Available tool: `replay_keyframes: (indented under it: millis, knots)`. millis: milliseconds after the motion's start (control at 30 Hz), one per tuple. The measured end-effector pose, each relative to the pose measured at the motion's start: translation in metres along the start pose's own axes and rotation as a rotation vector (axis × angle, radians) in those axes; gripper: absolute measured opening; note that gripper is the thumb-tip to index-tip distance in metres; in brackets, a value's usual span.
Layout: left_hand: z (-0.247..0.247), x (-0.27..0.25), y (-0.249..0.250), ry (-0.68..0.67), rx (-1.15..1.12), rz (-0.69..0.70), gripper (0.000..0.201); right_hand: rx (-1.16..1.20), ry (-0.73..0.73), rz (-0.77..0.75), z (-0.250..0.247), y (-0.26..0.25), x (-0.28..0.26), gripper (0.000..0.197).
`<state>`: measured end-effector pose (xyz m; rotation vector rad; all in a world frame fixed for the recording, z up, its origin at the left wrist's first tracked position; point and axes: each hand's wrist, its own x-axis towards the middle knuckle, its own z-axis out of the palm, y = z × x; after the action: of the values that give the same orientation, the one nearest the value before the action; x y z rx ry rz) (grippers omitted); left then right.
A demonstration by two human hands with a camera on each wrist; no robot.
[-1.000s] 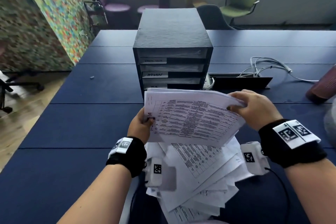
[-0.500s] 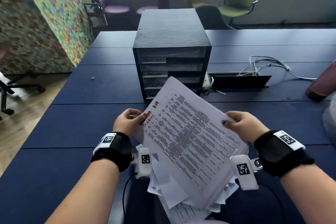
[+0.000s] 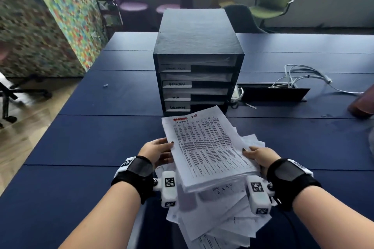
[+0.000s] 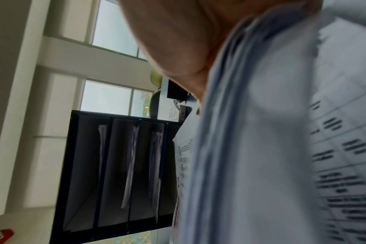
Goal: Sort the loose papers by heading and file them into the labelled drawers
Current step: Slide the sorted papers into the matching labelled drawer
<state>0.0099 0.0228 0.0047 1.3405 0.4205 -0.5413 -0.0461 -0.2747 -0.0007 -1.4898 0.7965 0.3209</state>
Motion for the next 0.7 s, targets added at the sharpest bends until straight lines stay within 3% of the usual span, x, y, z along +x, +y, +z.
replay_keyframes:
  millis: [133, 267, 433, 600, 700]
  knots:
    - [0.008, 0.002, 0.005, -0.045, 0.045, -0.027, 0.018, 0.034, 0.039, 0.026, 0.010, -0.004, 0.018, 0.027]
    - [0.007, 0.009, 0.008, -0.092, 0.096, -0.071, 0.025, 0.125, 0.056, 0.025, 0.021, -0.014, 0.031, 0.008]
    - [0.007, 0.019, 0.011, -0.159, 0.185, -0.245, 0.014, 0.115, 0.019, -0.008, 0.038, -0.030, 0.048, 0.012]
    - [0.012, 0.039, 0.015, -0.068, 0.230, -0.230, 0.015, 0.027, -0.010, 0.023, 0.037, -0.039, 0.068, 0.019]
    - [0.018, 0.055, 0.021, 0.029, 0.222, -0.211, 0.015, -0.077, -0.087, 0.131, 0.035, -0.048, 0.066, 0.023]
